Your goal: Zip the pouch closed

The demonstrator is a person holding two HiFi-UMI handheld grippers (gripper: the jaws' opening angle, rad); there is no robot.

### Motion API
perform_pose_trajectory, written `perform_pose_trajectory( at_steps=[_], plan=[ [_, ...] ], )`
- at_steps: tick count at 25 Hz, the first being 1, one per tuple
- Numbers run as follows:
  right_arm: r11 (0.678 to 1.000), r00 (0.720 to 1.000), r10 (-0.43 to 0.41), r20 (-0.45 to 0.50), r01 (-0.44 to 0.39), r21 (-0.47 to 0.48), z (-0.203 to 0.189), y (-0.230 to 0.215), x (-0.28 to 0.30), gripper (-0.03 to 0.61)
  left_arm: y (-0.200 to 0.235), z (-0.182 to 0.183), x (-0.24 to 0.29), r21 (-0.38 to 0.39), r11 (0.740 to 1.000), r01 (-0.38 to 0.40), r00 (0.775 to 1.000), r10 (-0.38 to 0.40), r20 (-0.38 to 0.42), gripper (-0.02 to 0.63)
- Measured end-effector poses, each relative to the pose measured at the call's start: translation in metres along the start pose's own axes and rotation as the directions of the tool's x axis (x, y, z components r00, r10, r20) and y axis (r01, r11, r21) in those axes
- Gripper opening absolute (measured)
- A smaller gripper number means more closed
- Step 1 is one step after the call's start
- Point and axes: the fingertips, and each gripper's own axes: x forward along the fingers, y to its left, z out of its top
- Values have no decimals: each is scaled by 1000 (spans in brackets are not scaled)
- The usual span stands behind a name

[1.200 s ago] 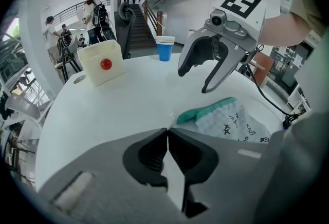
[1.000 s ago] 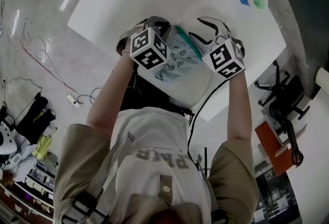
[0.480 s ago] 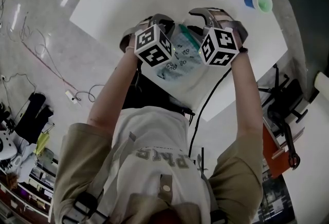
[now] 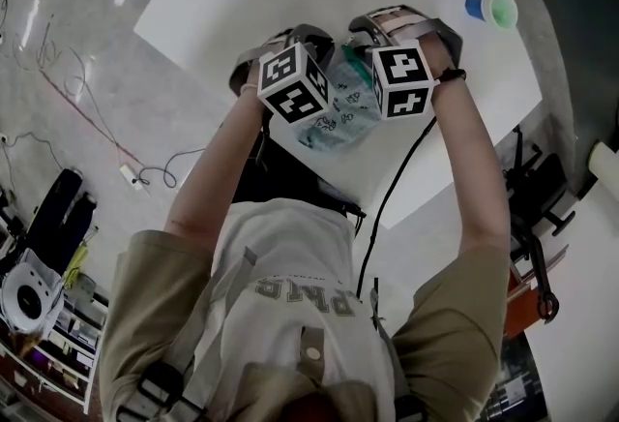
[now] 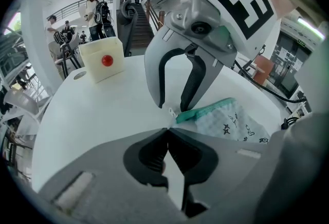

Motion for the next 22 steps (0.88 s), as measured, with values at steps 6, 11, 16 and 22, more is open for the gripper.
perform_pose_trajectory(
  at_steps=[6,11,16,22],
  plan=[
    [998,998,60,20,-60,19,2,1,2,130,0,1,1,0,1000,3,1000,-3,0,12],
    [988,989,139,55,-143,65,3,4,1,93,1,0,1,-2,1000,5,1000,-5,0,12],
    [976,979,189,74,-196,98,2,5,0,81,1,1,1,0,1000,8,1000,-8,-2,12],
    [968,973,223,65,-228,102,2,2,1,23,0,1,1,4,1000,9,1000,-9,-8,12]
  ],
)
